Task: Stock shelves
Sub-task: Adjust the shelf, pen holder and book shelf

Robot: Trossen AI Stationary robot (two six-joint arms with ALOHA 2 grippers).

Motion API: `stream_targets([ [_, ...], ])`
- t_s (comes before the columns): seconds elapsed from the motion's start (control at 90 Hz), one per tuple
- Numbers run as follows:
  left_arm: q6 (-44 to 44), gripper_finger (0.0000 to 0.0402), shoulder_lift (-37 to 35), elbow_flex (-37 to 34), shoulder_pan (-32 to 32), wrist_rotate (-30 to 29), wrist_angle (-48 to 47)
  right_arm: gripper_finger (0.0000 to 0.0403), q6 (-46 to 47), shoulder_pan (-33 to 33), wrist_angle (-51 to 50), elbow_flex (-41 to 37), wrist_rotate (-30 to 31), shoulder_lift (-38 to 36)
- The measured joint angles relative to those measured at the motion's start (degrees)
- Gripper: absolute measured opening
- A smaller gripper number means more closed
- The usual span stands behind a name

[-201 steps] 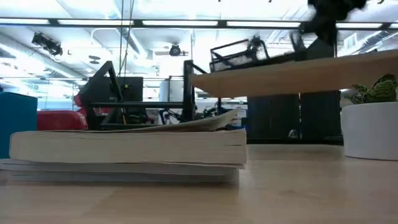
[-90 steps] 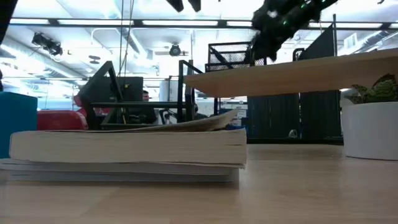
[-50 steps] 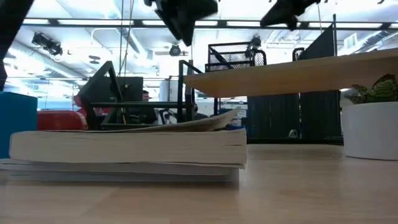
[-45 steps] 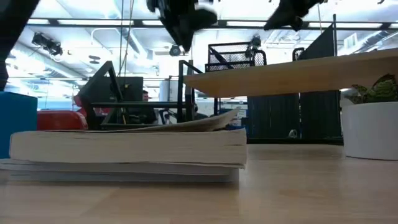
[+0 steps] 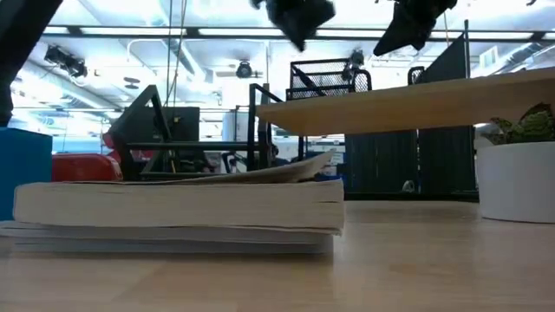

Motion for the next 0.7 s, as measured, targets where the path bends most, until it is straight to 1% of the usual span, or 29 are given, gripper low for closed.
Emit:
stream_targets([
  [0.067,1.32,0.0001,0.02,0.80,-0.82,-1.52,0.15,0.0000,-0.03,-0.02,-0.06,-0.02,0.56,0.01],
  [0.144,0.00,0.0000,-0.34,2.44,-1.72,-5.56,-4.19,0.0000,-0.04,-0.04,-0.42,-0.02,0.68,0.01],
  [0.2,-4.78,0.0000,-0.87,4.02,-1.95,-8.17,-9.80,0.0000,-0.02,-0.04,-0.84,-0.02,0.66,0.01],
  [0.244,-11.14,0.0000,-1.22,5.43,-1.56,-7.37,-15.81,0.0000,0.18,-0.02,-1.11,-0.02,0.62,0.01],
  [0.333,-23.25,0.0000,-1.55,7.13,2.89,1.82,-26.80,0.0000,0.94,-0.02,-1.27,-0.02,0.42,-0.01],
  [0.378,-25.99,0.0000,-1.54,6.90,5.56,5.70,-29.57,0.0000,1.10,0.10,-1.31,-0.02,0.35,0.01],
  [0.422,-26.65,0.0000,-1.36,5.96,8.07,9.09,-29.26,0.0000,1.13,0.43,-1.31,-0.02,0.35,-0.01],
  [0.478,-25.30,0.0000,-1.25,4.22,10.36,14.57,-26.44,0.0000,1.47,0.93,-1.26,-0.02,0.36,0.00],
  [0.567,-21.84,0.0000,-1.23,1.43,12.91,21.94,-18.63,0.0000,2.87,2.19,-1.18,-0.02,0.20,-0.08],
  [0.7,-13.19,0.0000,-1.18,0.06,13.19,32.65,-2.80,0.0000,4.27,5.08,-2.75,-0.02,0.40,-1.08],
])
